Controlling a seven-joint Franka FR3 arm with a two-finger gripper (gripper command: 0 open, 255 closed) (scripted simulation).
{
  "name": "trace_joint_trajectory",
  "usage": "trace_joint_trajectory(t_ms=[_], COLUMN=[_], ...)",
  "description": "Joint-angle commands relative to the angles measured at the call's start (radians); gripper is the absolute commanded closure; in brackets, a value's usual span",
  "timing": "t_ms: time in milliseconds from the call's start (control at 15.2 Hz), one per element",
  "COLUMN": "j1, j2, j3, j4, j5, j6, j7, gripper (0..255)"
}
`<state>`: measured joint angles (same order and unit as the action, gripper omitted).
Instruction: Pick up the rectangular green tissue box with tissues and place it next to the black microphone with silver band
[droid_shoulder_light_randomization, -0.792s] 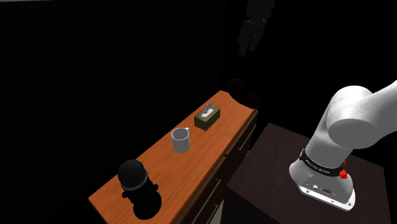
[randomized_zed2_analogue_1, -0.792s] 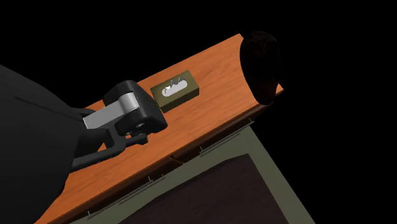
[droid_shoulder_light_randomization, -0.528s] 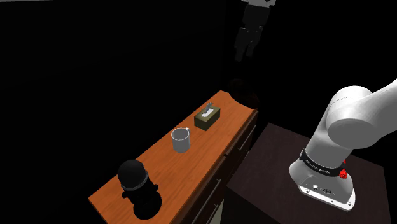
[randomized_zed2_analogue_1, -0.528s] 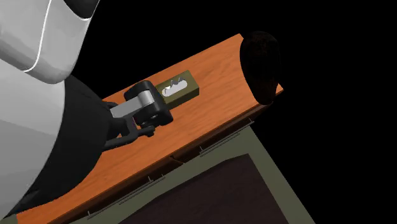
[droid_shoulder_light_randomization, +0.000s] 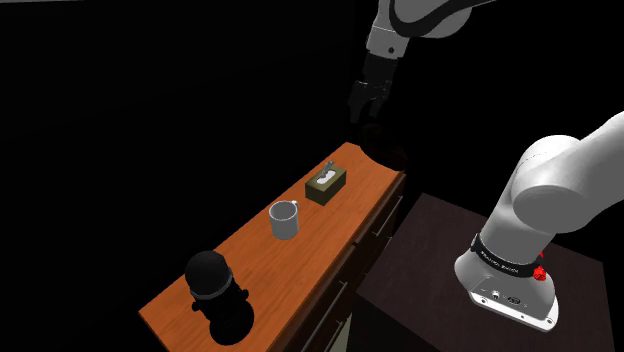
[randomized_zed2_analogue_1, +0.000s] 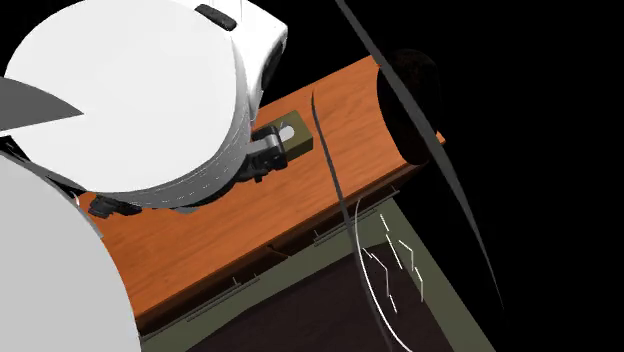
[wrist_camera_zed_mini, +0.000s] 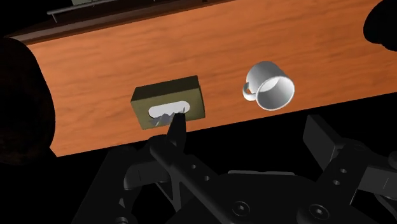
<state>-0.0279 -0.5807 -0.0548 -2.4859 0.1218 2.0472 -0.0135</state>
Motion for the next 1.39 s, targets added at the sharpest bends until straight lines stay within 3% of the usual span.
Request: trace_joint_trajectory(t_ms=[0,396,660,1056,1320], j1=[-0.006,-0.001,0.019,0.043,0.012], j2=[0.049,0.235,0.381,0.625,0.792], j3=[-0.018,-0.067,-0.105,-0.139,-0.112], j4=[-0.017,-0.042,-0.026,0.055,0.146], j5=[0.015,0.098,0.197,0.450,0.653], j6=[0.075,0.304,0.440,0.589,0.643], j7=[-0.008,-0.044,-0.102,-0.266,-0.401], gripper=[0,0,0,0,0])
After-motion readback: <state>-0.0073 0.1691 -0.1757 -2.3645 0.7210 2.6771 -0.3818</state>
